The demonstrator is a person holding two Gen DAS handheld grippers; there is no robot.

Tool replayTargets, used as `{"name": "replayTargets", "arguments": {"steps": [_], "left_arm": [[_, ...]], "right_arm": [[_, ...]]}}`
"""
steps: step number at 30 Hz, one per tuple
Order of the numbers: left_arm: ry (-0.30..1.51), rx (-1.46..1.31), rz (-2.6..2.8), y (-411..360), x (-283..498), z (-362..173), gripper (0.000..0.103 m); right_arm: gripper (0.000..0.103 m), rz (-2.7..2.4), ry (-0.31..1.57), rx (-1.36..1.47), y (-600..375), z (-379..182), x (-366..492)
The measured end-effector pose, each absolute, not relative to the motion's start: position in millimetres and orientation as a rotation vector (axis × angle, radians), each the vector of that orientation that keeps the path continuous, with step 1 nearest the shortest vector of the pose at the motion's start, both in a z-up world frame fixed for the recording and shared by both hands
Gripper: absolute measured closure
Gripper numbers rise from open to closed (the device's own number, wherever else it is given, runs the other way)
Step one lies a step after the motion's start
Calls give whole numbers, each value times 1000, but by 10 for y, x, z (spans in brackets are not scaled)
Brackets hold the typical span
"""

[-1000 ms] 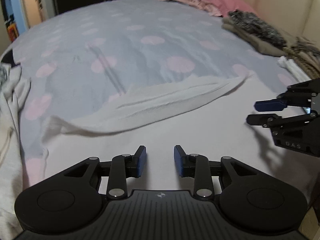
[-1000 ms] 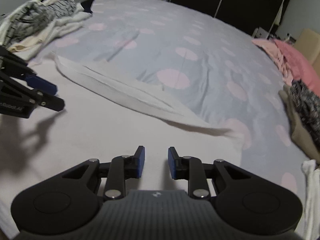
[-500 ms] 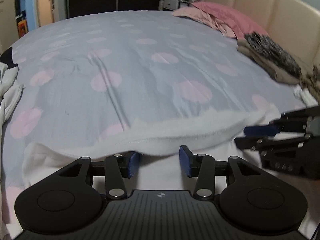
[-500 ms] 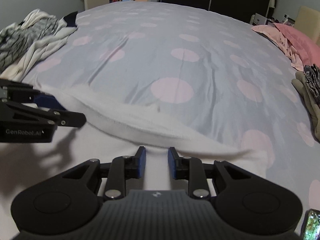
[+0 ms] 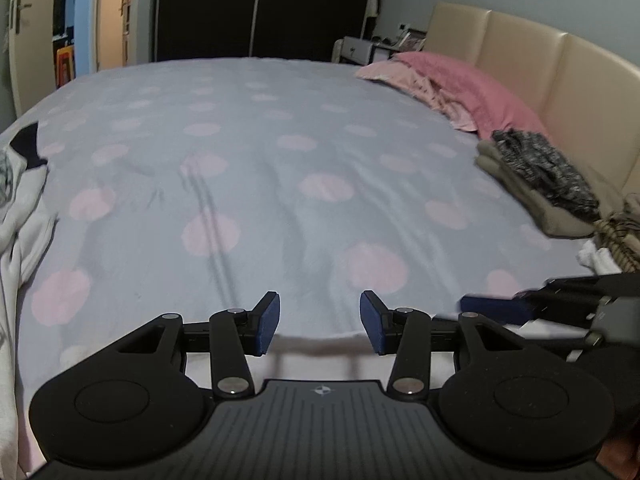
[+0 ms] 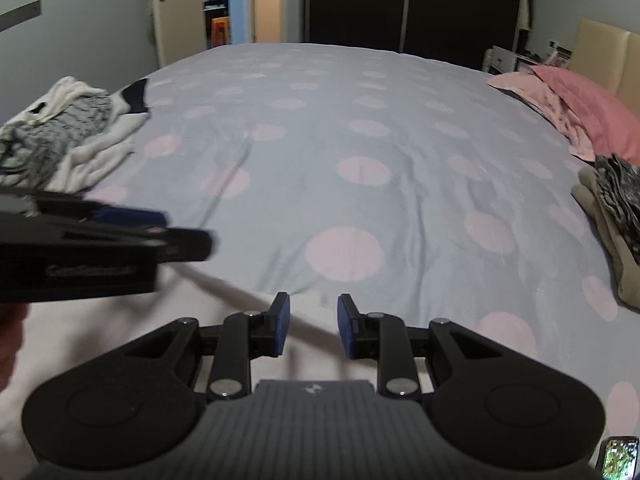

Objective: Fold clothes

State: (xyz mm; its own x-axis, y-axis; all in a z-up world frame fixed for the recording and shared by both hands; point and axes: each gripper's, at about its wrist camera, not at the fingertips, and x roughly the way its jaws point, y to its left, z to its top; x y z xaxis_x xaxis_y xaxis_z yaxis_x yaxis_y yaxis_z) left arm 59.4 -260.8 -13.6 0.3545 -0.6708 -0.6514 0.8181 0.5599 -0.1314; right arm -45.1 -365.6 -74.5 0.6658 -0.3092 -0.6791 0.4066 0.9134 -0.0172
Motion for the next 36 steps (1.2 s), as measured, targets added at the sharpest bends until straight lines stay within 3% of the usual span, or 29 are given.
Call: {"name": "replayTargets", "arguments": {"steps": [6,8,15,17,22,29,36], "left_arm": [[786,296,-981,-2595,396,-101,59],[790,328,-978,-2552,294,-135,59],[811,420,-989,-2259,-19,-209,57],[847,421,-1006,-2151,-55,-231,56],[869,423,-962,-1865,-124,-273,55],[938,344,-865,-1572,23,-388,46],[994,316,-805,-1458,190,-546,43]], "right_arm": [[67,-400,760,113,-3463,-676,-663],[60,-401,776,110,-3414,-676,-753],[60,-364,928,125,-3369,-799,-1097],[54,-353,972,143,-3387,-822,-1183],[52,-359,1039,249,-3597,-817,-1401],[25,-457,1018,534,-4234,-664,-1672],[23,-524,1039,714,-4623,-822,-1827]]}}
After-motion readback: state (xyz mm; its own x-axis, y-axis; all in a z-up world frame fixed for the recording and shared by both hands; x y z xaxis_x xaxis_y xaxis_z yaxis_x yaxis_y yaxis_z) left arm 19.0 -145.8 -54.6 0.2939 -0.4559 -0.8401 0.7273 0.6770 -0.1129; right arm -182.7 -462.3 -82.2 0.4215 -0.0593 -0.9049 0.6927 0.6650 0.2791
